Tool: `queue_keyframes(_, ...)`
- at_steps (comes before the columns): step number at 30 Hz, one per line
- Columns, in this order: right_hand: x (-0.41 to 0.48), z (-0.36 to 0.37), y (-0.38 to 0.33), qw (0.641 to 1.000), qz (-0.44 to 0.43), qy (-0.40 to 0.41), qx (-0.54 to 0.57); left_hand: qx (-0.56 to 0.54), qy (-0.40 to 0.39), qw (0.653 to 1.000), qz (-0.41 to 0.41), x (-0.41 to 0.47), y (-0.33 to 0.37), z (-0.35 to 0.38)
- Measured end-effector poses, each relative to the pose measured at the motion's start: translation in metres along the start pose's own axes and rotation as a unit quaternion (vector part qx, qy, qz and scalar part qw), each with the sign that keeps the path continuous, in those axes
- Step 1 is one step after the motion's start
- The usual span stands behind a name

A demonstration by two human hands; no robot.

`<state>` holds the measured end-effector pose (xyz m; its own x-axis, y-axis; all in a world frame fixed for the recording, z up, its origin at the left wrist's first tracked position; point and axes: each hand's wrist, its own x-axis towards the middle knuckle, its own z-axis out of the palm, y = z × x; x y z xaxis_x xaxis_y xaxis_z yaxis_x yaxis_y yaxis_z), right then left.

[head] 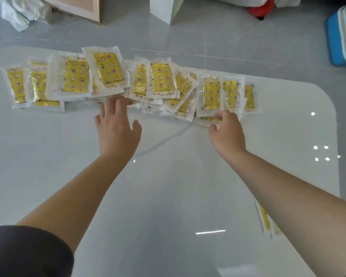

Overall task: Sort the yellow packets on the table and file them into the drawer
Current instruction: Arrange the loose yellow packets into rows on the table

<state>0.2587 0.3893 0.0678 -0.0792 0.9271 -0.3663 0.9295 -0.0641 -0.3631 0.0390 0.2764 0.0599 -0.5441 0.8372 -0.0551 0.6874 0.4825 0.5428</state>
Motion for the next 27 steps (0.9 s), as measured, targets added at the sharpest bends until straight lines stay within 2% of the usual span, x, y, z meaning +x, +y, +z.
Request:
queue_keyframes(4, -0.050, -0.012, 0.081, 0.996, 0.074, -0.034, -0.021, -0.012, -0.107, 0.994, 0.036, -0.082, 0.049, 0.043)
queue_keyframes(9, -0.106, -0.037, 0.197, 0.978, 0.180, -0.096, -0.045, 0.013, -0.256, 0.965, 0.062, -0.186, 0.103, 0.092)
queue_keyframes(13, -0.138, -0.060, 0.283, 0.950, 0.283, -0.128, -0.022, 0.060, -0.340, 0.938, 0.031, -0.251, 0.146, 0.130)
queue_keyframes(16, -0.154, -0.070, 0.333, 0.937, 0.316, -0.149, 0.005, 0.061, -0.387, 0.919, -0.054, -0.285, 0.184, 0.164)
queue_keyframes(18, -0.156, -0.068, 0.357, 0.943, 0.297, -0.146, 0.024, -0.010, -0.387, 0.906, -0.174, -0.300, 0.210, 0.191)
queue_keyframes(21, -0.148, -0.060, 0.378, 0.961, 0.228, -0.130, 0.089, -0.136, -0.307, 0.882, -0.330, -0.311, 0.249, 0.225)
queue_keyframes(24, -0.133, -0.051, 0.380, 0.966, 0.185, -0.132, 0.126, -0.186, -0.242, 0.865, -0.398, -0.309, 0.276, 0.247)
queue_keyframes(27, -0.124, -0.041, 0.381, 0.964, 0.181, -0.152, 0.121, -0.187, -0.267, 0.852, -0.410, -0.306, 0.282, 0.265)
